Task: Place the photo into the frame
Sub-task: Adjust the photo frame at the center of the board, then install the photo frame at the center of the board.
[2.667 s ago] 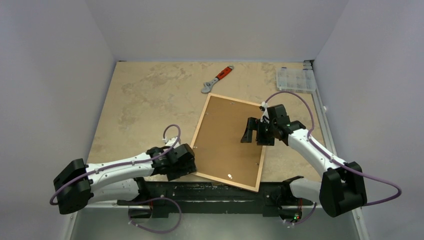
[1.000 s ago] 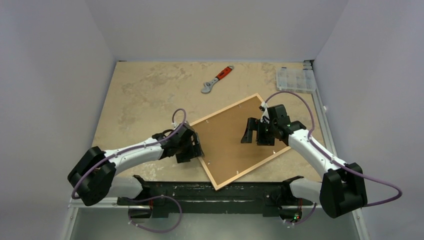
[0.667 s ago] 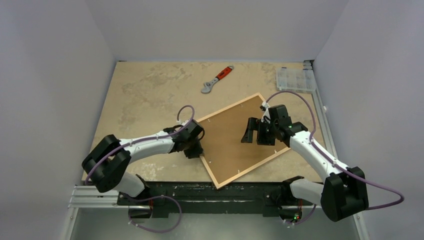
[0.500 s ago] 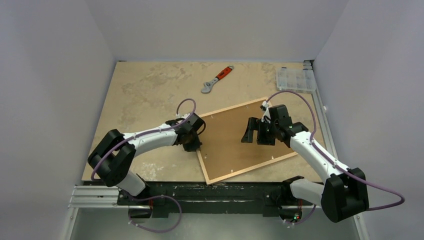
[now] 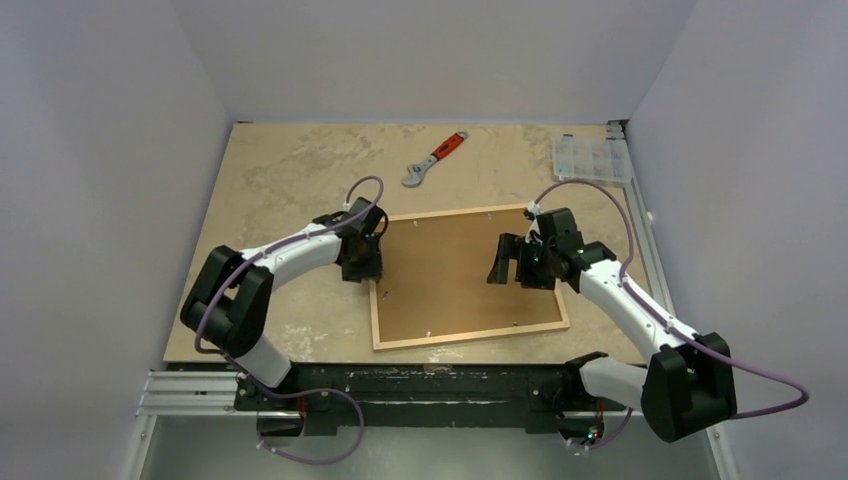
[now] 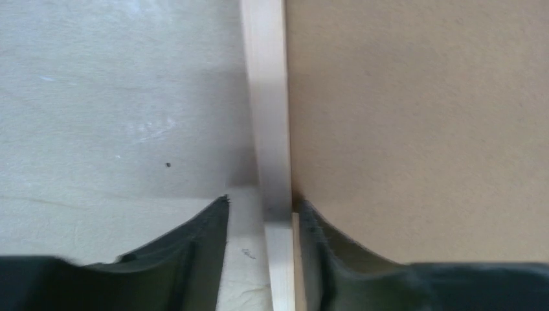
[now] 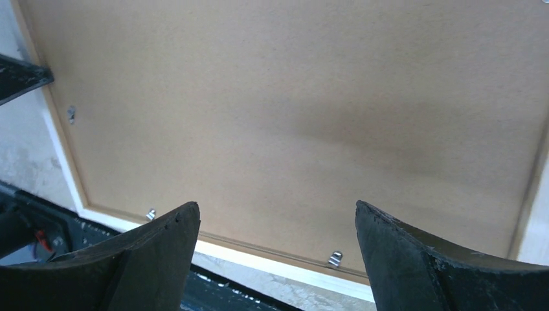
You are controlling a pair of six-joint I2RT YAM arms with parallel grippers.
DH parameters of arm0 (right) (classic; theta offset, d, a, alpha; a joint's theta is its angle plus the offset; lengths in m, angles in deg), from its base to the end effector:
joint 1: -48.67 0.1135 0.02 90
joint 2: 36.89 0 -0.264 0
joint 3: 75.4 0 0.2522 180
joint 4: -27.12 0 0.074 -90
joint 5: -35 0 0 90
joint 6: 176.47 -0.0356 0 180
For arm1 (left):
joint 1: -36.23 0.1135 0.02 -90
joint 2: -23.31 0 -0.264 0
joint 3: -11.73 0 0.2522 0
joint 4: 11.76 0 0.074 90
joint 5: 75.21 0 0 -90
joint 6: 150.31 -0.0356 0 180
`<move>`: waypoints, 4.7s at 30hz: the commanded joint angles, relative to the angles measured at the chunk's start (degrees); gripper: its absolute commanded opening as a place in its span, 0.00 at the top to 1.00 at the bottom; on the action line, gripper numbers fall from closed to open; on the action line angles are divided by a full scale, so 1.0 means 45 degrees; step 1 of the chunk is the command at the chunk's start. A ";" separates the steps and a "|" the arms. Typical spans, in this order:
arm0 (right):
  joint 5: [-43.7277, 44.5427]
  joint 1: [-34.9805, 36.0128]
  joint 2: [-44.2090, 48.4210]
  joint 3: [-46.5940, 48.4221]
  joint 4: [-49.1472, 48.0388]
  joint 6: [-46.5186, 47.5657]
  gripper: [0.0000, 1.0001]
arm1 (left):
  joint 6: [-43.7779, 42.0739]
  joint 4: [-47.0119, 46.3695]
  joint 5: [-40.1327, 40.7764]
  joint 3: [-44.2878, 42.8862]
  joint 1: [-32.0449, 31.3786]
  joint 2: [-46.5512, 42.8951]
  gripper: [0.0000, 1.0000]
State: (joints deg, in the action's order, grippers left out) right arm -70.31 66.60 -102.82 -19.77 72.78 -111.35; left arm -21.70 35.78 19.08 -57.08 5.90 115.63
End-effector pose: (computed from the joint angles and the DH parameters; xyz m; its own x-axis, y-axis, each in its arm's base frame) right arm 0.2075 0.0770 0.2197 -0.8993 0.1355 -0.4158 -0.0652 0.8985 0.4340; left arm 0.2581 -0.1479 0.1731 -0.9391 -0.1715 -0.2979 -0.1323 0.9802 -0.1474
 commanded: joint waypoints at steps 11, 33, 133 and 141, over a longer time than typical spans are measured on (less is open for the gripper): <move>0.2115 -0.2459 -0.1563 0.2090 0.0373 -0.0261 0.01 | 0.1666 -0.1958 -0.1981 0.3777 0.0201 -0.5243 0.24; 0.0038 -0.3946 -0.4634 0.0624 -0.1089 0.0380 0.02 | 0.2408 -0.4606 -0.3924 0.5276 0.0573 -0.3893 0.22; 0.4123 -0.0951 -0.3788 0.1672 -0.0916 -0.0031 0.08 | 0.3580 0.1235 0.1281 0.2954 -0.0283 -0.5437 0.27; 0.4388 -0.0717 -0.4305 0.1341 -0.1403 0.0095 0.19 | 0.3336 0.0625 0.0708 0.2975 -0.0288 -0.4743 0.28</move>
State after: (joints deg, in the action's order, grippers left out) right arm -52.65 62.75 -121.73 -13.76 68.81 -111.79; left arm -5.77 41.13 23.50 -43.07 4.92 93.62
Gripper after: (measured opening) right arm 0.833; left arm 0.723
